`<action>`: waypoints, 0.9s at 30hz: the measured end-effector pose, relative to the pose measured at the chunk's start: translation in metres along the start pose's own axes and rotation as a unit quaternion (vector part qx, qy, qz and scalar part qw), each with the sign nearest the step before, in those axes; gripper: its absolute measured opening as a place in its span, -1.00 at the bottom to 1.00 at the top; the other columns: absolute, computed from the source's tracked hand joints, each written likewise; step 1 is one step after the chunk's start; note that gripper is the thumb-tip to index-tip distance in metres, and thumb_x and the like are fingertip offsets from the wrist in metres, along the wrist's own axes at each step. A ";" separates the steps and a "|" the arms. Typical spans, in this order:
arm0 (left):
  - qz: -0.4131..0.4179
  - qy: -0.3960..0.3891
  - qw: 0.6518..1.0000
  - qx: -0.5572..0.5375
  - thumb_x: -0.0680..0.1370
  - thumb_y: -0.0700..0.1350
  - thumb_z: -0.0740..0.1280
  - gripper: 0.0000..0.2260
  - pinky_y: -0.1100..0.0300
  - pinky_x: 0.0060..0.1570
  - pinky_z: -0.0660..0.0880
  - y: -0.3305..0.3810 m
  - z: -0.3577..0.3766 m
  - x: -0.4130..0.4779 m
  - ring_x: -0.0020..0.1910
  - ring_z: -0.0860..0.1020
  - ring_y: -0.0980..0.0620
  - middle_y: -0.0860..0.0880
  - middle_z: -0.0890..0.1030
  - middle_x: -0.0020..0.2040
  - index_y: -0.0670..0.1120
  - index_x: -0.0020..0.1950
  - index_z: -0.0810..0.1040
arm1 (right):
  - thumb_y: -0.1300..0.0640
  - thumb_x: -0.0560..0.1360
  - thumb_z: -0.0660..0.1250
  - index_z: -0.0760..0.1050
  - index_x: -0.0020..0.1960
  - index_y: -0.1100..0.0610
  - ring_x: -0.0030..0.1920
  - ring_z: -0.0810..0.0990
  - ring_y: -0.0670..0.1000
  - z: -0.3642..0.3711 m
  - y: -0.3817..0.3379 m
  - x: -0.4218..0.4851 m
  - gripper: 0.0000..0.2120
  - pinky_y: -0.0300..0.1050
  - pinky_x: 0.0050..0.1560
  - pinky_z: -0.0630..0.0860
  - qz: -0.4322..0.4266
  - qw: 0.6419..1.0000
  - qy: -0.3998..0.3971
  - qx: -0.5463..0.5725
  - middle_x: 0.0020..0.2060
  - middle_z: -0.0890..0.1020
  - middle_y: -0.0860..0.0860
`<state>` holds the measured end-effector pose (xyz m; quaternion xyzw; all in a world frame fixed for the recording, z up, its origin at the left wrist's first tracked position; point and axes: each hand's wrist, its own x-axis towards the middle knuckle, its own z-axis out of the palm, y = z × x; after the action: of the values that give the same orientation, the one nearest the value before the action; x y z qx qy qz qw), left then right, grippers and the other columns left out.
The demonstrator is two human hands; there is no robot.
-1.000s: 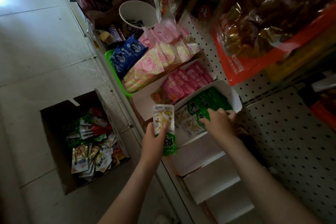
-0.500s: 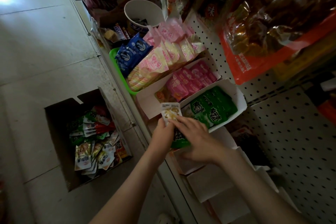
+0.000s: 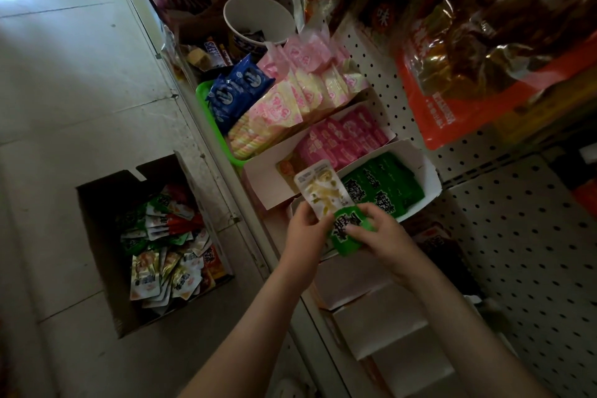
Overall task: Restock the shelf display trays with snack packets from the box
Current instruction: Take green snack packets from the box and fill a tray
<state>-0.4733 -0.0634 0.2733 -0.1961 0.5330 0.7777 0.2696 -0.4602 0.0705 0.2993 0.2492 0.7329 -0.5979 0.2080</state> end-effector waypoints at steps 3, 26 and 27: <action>-0.048 0.025 0.996 0.066 0.63 -0.10 0.22 -0.72 0.05 0.12 0.55 -0.004 0.004 0.003 0.12 0.56 -0.02 -0.11 0.54 0.22 -0.10 0.33 0.40 | 0.32 0.53 0.31 0.46 0.08 0.04 0.03 0.60 0.14 -0.015 -0.006 0.007 -0.77 0.08 0.01 0.59 -0.011 0.990 0.110 -0.088 0.11 0.57 0.16; 0.017 -0.010 0.772 0.635 0.61 -0.27 0.17 -0.55 -0.02 0.08 0.48 -0.029 0.025 0.045 0.23 0.48 -0.23 -0.22 0.39 0.30 -0.14 0.49 0.16 | 0.28 0.55 0.20 0.45 0.24 0.14 0.33 0.29 0.20 0.000 -0.007 0.070 -0.72 0.07 0.32 0.33 0.065 0.830 0.100 -0.545 0.39 0.26 0.13; 0.014 -0.003 0.777 0.629 0.61 -0.28 0.18 -0.53 -0.02 0.10 0.48 -0.029 0.024 0.045 0.24 0.48 -0.23 -0.22 0.39 0.30 -0.14 0.49 0.15 | 0.29 0.53 0.23 0.39 0.28 0.19 0.29 0.35 0.22 0.001 -0.006 0.072 -0.68 0.06 0.28 0.37 0.071 0.844 0.090 -0.524 0.35 0.31 0.18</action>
<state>-0.4910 -0.0229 0.2341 0.0266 0.9054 0.2735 0.3237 -0.5207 0.0768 0.2599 0.2075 0.9328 -0.0835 0.2826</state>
